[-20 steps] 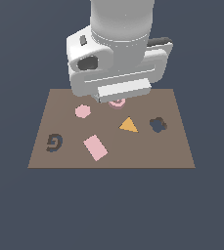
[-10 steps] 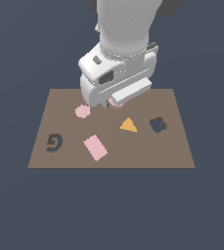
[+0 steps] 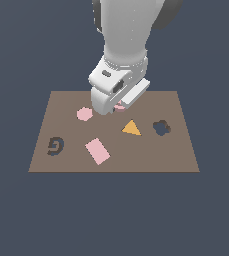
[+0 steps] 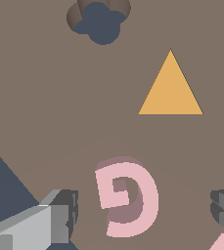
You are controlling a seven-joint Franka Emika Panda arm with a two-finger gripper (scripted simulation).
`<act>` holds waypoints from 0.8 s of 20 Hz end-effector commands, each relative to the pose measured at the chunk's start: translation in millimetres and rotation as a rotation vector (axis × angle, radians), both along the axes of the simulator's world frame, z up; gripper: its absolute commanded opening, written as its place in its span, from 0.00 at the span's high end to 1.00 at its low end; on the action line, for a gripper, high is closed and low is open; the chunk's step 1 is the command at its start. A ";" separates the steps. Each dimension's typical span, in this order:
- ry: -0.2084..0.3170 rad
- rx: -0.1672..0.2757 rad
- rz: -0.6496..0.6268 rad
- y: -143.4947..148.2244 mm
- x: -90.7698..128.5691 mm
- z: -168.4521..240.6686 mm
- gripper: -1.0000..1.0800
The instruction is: Insert a designated object into the corresponding slot on a board.
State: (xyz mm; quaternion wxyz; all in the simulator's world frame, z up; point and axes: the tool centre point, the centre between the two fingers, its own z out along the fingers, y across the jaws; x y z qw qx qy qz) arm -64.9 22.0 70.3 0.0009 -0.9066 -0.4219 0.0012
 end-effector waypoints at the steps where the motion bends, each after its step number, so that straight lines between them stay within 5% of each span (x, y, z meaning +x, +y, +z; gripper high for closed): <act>1: -0.001 0.000 0.056 -0.9 -4.1 -6.3 0.04; 16: -0.002 0.000 0.163 -4.2 -12.1 -20.9 0.04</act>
